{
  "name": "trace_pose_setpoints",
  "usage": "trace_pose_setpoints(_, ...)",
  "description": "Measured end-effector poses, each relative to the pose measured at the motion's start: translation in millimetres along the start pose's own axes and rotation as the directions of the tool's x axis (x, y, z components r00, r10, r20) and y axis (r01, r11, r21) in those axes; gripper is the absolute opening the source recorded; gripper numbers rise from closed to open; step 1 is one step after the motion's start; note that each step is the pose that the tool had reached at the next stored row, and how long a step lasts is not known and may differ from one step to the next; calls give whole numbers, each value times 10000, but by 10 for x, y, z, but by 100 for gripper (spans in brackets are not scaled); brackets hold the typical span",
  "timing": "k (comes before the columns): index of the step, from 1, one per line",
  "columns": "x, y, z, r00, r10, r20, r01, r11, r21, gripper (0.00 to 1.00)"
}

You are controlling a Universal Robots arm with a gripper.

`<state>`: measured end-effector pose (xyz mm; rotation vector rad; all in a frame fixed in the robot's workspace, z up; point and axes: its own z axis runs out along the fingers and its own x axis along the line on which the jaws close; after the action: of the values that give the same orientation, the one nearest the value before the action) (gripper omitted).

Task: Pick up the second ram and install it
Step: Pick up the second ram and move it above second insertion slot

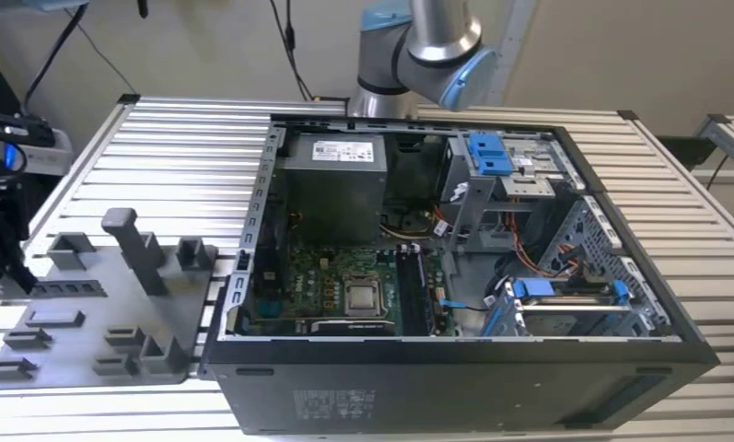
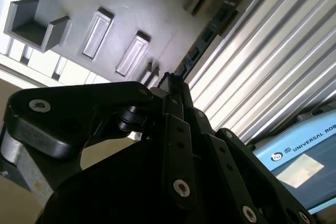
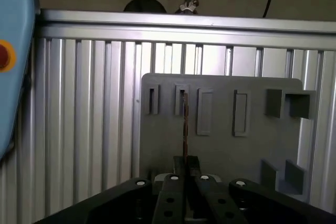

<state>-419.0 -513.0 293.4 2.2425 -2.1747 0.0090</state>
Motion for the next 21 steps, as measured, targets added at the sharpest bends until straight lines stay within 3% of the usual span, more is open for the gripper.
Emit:
trace_pose_setpoints(11, 5, 3, -308, 10000, 6, -1, -6, 10000, 0, 14)
trace_pose_setpoints(21, 9, 5, -549, 10000, 10, 0, -10, 10000, -1, 14)
